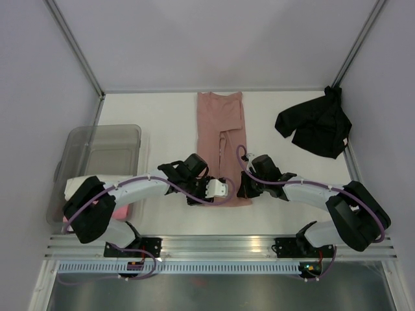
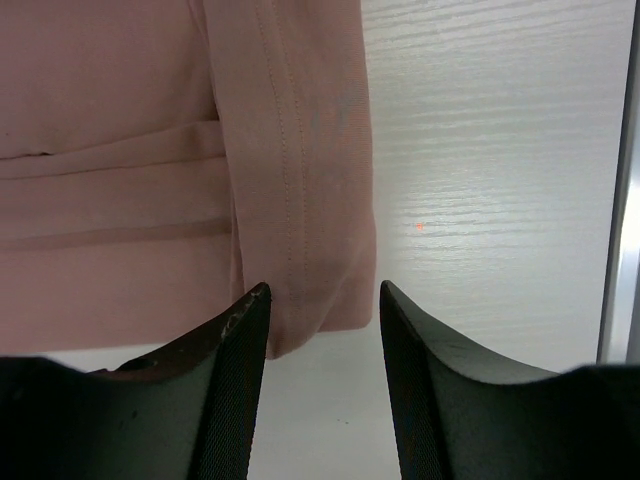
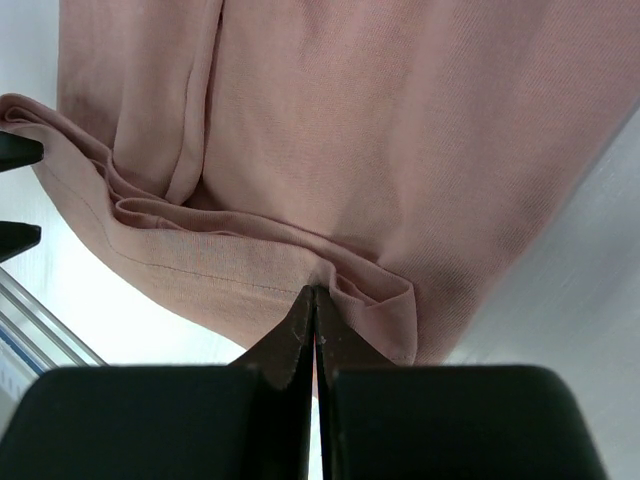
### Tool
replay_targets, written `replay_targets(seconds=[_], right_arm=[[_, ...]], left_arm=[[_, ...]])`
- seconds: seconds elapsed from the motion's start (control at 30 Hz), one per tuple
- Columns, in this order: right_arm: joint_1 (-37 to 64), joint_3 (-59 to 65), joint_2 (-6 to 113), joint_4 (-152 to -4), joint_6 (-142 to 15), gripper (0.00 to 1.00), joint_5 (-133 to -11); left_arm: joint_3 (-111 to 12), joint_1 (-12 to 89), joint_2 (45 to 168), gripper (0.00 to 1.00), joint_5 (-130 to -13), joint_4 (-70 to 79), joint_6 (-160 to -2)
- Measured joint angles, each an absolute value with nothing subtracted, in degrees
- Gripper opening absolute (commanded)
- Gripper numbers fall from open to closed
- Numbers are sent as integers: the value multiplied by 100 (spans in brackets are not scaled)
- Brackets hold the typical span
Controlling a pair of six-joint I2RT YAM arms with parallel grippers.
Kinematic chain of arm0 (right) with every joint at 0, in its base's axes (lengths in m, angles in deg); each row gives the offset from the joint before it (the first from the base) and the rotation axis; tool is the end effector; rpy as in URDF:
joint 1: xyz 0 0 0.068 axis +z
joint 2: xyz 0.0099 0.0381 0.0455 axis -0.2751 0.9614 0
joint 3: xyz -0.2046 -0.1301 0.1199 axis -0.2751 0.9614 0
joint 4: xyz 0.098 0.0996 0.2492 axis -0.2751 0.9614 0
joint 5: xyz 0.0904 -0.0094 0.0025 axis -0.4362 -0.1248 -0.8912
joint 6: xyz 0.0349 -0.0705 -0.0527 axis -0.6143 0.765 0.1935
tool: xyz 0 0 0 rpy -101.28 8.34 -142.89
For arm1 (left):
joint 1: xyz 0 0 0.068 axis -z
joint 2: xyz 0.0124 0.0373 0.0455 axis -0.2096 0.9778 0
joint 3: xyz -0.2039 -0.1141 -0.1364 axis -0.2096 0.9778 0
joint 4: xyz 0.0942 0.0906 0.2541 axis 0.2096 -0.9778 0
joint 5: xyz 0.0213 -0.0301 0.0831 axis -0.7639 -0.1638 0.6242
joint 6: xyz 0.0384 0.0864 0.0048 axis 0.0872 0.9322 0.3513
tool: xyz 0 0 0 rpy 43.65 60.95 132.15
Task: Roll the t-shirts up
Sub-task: Roll the tshirt
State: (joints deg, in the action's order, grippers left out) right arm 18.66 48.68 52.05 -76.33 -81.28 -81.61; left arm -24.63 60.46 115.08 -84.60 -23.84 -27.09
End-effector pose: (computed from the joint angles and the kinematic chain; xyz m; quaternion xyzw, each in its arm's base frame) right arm 0.2254 0.1858 0.0828 -0.1306 0.9256 0.2818 0.2163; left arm 0.1856 -0.2556 0.1236 0.7087 0.6422 -0.1922 0.2199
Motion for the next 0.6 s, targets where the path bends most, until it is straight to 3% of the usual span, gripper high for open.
replay_targets(seconds=[0.37, 0.6], right_arm=[[1866, 4935, 5168, -7725, -8159, 0, -8150], [1866, 4953, 5152, -7745, -8161, 0, -8144]], left_arm=[[-2019, 6461, 10470, 47, -8431, -2169, -2226], [-1709, 6883, 10594, 52, -8313, -2005, -2008]])
